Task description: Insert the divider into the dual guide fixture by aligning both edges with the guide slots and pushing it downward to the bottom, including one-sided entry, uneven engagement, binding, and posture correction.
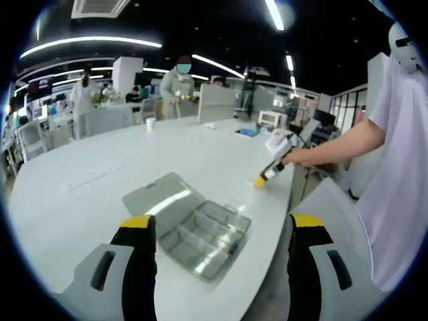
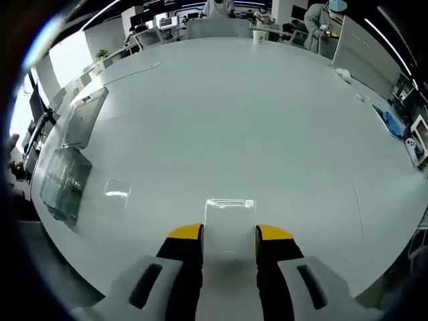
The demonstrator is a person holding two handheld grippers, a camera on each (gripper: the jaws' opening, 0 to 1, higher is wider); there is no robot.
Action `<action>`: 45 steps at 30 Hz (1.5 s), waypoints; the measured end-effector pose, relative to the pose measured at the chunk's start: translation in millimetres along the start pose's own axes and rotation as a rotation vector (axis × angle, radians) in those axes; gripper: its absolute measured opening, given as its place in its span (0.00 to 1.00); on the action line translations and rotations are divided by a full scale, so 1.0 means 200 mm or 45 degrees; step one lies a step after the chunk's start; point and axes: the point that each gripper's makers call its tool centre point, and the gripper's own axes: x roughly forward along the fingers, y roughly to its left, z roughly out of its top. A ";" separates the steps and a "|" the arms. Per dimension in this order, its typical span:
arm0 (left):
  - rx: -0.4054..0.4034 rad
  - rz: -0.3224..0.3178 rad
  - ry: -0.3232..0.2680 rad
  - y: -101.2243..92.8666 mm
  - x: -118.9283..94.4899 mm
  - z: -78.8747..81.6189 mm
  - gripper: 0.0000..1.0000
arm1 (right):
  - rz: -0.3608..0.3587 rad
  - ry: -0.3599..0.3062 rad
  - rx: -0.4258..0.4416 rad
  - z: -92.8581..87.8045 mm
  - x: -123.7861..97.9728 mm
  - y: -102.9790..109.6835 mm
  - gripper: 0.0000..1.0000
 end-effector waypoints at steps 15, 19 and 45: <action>0.010 0.005 -0.005 0.02 0.01 0.01 0.78 | 0.001 -0.033 0.001 0.03 -0.01 0.00 0.26; 0.011 0.002 0.000 0.02 0.01 0.00 0.78 | 0.002 -0.033 -0.002 0.03 -0.01 0.01 0.26; 0.003 -0.014 0.024 0.03 0.02 -0.01 0.76 | 0.021 -0.164 -0.034 0.14 -0.13 0.05 0.26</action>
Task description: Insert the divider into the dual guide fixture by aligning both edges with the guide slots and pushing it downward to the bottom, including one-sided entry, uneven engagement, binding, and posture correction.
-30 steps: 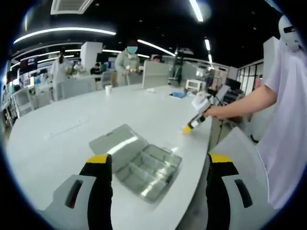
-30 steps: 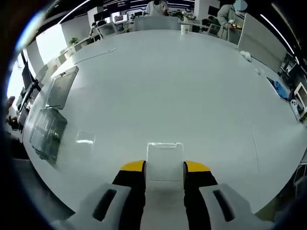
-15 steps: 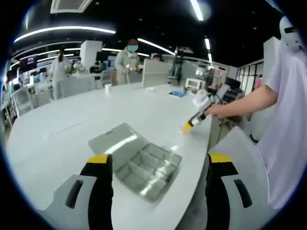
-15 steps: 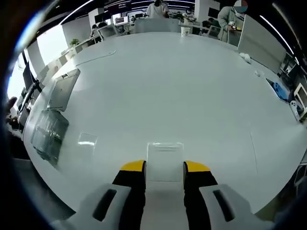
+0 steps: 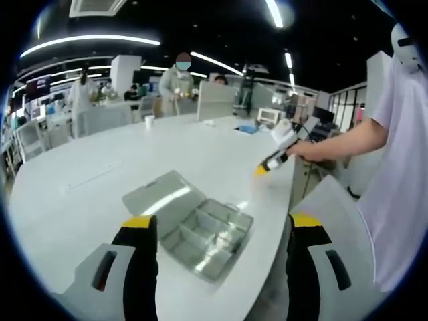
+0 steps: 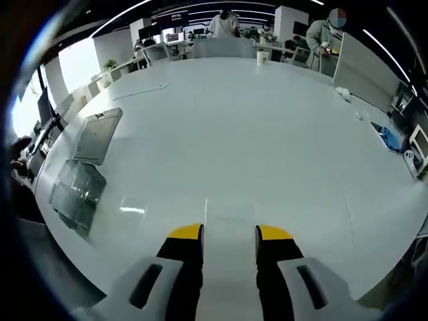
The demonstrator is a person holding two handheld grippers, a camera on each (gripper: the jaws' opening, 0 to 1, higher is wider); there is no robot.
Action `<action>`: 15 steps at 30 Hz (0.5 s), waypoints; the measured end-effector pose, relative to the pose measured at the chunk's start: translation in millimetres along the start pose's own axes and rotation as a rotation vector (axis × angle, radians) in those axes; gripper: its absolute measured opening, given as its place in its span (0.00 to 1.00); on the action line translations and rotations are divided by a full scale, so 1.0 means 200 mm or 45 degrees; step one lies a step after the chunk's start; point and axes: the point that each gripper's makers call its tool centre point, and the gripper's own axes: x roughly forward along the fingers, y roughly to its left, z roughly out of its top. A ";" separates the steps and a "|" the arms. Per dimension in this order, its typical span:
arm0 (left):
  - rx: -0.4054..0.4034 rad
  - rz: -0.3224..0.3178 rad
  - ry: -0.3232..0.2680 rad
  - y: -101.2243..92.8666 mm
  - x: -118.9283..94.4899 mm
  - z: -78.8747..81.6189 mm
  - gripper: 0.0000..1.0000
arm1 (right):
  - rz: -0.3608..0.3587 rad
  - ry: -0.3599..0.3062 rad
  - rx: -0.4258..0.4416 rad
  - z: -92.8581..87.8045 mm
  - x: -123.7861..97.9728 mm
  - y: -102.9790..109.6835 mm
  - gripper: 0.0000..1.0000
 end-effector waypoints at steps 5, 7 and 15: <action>0.004 -0.006 -0.002 0.00 0.00 0.01 0.76 | 0.018 -0.056 -0.012 0.06 -0.04 0.04 0.26; 0.005 -0.008 -0.001 0.00 0.00 0.01 0.76 | 0.026 -0.076 -0.026 0.08 -0.05 0.06 0.26; -0.004 -0.011 -0.004 0.00 -0.01 0.02 0.75 | 0.060 -0.160 -0.075 0.16 -0.10 0.14 0.26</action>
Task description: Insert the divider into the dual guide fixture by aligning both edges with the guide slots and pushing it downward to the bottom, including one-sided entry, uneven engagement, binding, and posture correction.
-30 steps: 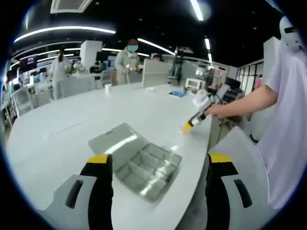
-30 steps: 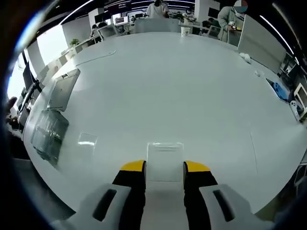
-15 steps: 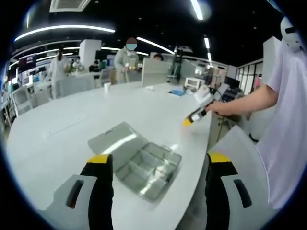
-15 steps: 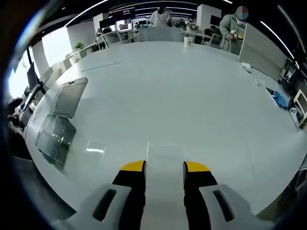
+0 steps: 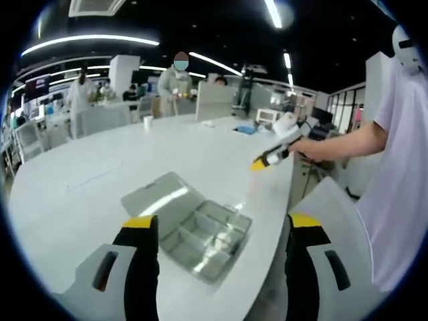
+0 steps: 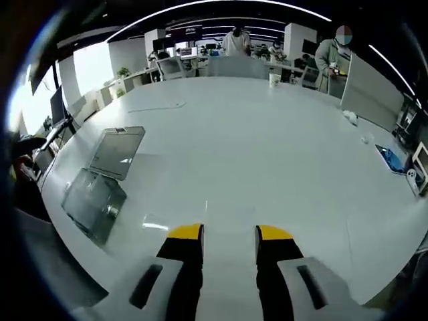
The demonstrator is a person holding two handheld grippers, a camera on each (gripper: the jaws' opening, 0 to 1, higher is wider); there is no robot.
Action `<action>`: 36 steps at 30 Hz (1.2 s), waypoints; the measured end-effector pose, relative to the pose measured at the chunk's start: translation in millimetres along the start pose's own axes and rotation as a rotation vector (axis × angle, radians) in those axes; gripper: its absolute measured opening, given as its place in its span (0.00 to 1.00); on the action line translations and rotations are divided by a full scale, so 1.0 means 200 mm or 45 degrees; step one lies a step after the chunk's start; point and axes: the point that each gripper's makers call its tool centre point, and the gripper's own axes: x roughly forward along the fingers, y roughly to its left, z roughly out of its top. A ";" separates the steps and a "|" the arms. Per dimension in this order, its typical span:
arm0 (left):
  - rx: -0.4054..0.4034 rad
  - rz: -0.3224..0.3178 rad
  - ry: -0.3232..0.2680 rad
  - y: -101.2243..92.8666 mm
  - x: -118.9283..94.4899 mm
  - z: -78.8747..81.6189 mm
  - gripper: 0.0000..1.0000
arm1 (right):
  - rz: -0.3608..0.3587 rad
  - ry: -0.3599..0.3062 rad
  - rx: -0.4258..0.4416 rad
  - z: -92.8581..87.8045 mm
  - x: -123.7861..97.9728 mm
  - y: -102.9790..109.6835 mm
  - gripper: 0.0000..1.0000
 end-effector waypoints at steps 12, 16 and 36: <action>-0.032 0.010 -0.010 0.00 -0.02 0.02 0.70 | 0.086 -0.144 -0.088 0.14 -0.08 0.17 0.26; -0.045 0.010 -0.011 0.00 -0.02 0.02 0.68 | 0.105 -0.173 -0.118 0.17 -0.10 0.24 0.26; -0.111 -0.025 -0.025 0.04 -0.01 0.06 0.66 | 0.320 -0.341 -0.294 0.31 -0.18 0.70 0.26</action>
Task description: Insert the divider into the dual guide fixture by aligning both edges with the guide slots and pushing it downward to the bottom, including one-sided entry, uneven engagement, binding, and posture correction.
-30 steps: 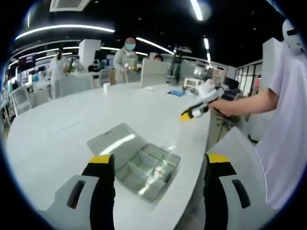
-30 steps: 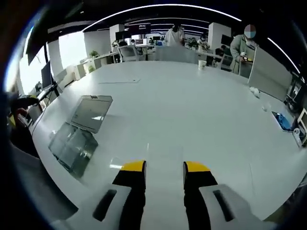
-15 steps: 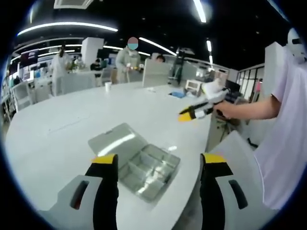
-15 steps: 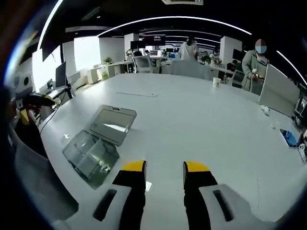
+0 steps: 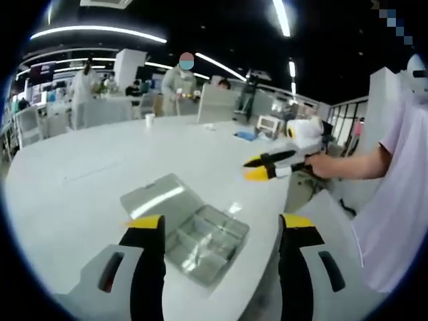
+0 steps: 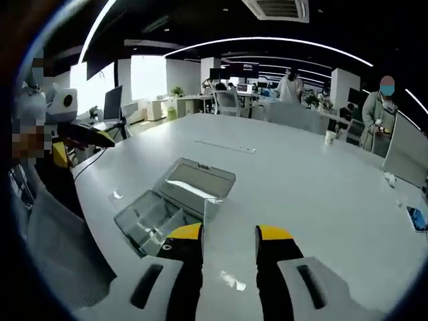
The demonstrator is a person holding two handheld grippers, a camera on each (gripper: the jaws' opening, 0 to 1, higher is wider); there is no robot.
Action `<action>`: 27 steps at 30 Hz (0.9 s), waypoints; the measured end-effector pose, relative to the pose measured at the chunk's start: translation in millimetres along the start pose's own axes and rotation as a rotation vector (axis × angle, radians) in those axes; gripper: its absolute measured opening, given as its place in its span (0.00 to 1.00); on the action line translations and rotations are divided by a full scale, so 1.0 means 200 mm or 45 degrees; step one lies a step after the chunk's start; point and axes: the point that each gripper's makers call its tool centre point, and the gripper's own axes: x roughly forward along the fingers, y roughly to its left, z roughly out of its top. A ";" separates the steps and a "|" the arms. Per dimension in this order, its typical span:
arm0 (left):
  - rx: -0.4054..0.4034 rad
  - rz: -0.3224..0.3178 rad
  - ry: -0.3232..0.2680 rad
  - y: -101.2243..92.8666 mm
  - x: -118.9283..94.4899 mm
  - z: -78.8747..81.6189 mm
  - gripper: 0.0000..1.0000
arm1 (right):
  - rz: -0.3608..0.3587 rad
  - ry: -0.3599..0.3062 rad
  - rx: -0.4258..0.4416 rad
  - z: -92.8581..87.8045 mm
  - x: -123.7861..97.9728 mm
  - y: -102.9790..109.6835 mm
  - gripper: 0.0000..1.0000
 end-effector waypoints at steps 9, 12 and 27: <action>-0.005 -0.027 0.032 0.01 0.04 0.00 0.64 | 0.085 -0.042 -0.079 0.06 -0.01 0.14 0.26; -0.026 -0.039 0.035 0.01 0.05 -0.01 0.63 | 0.113 -0.050 -0.107 0.06 -0.01 0.19 0.26; -0.152 -0.138 0.007 -0.07 0.19 0.04 0.51 | 0.189 -0.165 -0.165 0.20 -0.01 0.42 0.26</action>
